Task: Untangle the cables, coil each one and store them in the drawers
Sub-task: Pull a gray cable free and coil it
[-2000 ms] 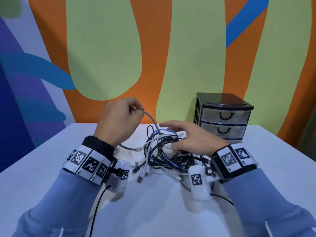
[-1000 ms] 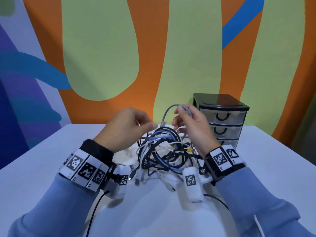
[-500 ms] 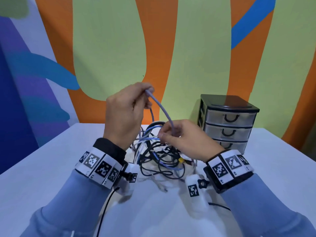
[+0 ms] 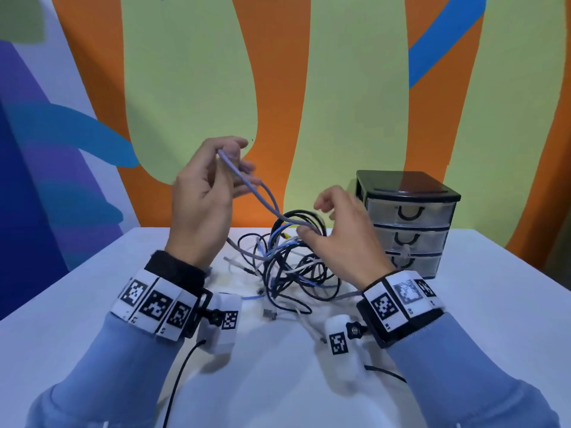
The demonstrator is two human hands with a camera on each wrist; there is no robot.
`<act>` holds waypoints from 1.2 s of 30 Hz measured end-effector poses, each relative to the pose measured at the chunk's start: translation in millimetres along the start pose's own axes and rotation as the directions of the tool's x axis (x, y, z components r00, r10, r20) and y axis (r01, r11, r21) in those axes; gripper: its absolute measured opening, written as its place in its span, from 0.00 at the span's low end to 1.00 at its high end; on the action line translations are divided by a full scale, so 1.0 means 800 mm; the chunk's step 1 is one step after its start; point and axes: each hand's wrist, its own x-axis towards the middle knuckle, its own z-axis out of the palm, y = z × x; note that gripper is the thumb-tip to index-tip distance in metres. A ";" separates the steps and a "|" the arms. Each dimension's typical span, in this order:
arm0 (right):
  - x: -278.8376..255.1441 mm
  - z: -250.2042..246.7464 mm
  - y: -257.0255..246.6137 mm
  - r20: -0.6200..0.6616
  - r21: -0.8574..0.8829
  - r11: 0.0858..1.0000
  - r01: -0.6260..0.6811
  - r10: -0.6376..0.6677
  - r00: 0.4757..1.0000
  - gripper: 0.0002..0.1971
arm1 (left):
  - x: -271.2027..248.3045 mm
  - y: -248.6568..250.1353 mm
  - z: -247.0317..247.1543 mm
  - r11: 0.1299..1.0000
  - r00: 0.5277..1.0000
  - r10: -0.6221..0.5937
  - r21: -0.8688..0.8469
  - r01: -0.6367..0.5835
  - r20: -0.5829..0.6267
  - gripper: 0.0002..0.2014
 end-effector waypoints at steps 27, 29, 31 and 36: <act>0.000 -0.007 0.002 0.315 0.222 0.964 -0.143 0.068 0.947 0.13 | 0.014 -0.018 -0.030 0.903 0.907 0.350 0.341 -0.261 -0.235 0.06; 0.001 -0.009 0.001 0.313 0.331 0.935 -0.131 0.022 0.950 0.08 | 0.012 -0.025 -0.030 0.925 0.984 0.174 0.349 -0.153 -0.029 0.05; 0.001 -0.010 0.002 0.343 0.377 0.919 -0.113 -0.025 0.939 0.03 | 0.011 -0.035 -0.032 0.937 0.995 0.004 0.348 -0.038 0.100 0.06; -0.001 -0.009 0.004 0.396 0.416 0.903 -0.103 -0.079 0.915 0.08 | 0.002 -0.042 -0.015 0.898 0.894 -0.408 0.258 0.357 0.184 0.32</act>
